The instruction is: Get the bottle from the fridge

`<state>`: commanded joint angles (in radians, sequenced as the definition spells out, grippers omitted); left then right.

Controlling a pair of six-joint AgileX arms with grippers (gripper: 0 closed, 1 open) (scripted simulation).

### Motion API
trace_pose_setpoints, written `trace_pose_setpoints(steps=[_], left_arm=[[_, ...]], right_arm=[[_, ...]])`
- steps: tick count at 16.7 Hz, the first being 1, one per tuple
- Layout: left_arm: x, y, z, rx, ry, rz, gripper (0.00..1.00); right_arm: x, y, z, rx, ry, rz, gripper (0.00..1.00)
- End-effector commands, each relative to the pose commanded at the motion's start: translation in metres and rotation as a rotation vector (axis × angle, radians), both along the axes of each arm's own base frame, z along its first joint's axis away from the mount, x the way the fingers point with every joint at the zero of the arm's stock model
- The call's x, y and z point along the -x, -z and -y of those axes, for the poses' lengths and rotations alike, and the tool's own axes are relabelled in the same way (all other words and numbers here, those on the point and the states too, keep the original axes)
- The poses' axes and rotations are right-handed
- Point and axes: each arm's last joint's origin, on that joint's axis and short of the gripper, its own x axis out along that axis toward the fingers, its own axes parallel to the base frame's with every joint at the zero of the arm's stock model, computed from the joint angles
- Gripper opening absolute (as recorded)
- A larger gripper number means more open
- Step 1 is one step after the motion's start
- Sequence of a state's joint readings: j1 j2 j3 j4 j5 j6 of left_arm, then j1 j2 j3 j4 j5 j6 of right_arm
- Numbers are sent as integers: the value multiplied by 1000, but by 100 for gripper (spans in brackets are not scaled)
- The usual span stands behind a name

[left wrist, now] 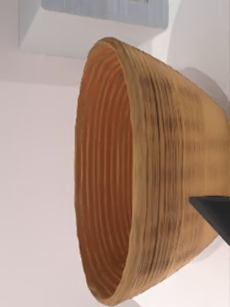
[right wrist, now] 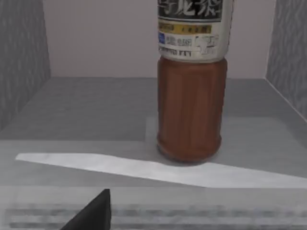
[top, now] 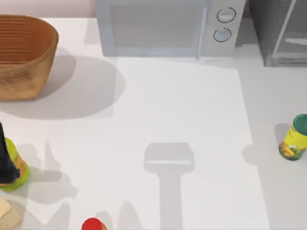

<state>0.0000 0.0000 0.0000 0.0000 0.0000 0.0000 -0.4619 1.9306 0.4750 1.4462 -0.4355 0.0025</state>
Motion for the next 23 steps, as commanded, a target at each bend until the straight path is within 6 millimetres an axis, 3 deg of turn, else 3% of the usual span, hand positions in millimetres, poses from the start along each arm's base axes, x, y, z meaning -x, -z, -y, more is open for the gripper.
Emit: trace_pose_setpoints(steps=[5, 8, 11, 17, 23], left_arm=[[0, 0, 0, 0, 0, 0, 100], [0, 0, 0, 0, 0, 0, 100], [0, 0, 0, 0, 0, 0, 100], [0, 0, 0, 0, 0, 0, 100], [0, 0, 0, 0, 0, 0, 100]], right_arm=[[-91, -14, 9, 6, 3, 17, 100], [-126, -24, 4, 4, 5, 15, 100], [-140, -28, -1, 2, 5, 9, 100], [-142, -27, 1, 1, 7, 8, 100], [-189, -29, 2, 4, 5, 17, 100]])
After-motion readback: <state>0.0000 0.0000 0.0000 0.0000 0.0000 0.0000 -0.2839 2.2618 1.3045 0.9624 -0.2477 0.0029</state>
